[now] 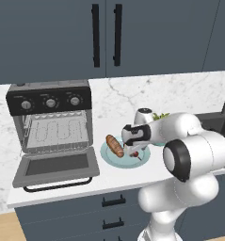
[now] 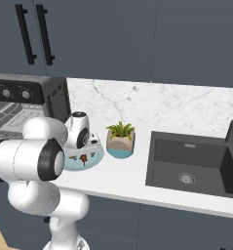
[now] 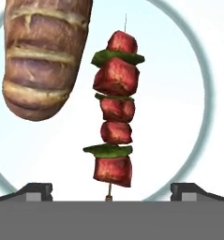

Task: Pick up the kebab skewer and baguette bread, and place them inside the toaster oven. Close the toaster oven door and start by setting the timer.

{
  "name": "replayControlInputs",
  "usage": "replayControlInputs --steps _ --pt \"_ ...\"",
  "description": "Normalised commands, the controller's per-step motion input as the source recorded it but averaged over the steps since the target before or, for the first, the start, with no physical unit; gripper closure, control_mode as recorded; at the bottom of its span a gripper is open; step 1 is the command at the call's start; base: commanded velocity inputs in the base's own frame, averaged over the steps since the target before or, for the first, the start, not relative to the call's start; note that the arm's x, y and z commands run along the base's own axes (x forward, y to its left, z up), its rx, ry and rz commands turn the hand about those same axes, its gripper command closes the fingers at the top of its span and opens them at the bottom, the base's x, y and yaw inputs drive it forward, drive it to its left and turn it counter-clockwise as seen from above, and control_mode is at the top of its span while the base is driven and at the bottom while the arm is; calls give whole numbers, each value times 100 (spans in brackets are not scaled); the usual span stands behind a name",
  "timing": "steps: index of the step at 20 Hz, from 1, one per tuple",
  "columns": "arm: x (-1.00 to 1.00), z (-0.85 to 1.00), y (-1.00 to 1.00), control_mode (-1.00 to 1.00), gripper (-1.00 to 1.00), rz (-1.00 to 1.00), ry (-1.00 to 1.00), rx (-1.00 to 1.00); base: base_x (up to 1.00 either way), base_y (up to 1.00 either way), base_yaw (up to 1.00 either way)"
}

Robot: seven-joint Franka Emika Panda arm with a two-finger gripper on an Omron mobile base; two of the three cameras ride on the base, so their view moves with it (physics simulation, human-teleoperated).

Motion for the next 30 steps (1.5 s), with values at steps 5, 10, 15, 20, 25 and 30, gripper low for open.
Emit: replayControlInputs --steps 5,10,15,20,25,30 --pt "2 -11 8 -100 -100 0 0 0 0 0 0" --pt "12 -22 1 -100 -100 0 0 0 0 0 0" --pt "8 -15 0 -100 -100 0 0 0 0 0 0" --pt "0 -15 1 -100 100 -1 0 0 0 0 0" --pt "0 -15 0 -100 100 -1 0 0 0 0 0" --pt "-7 44 0 -100 100 0 -1 5 0 0 0"
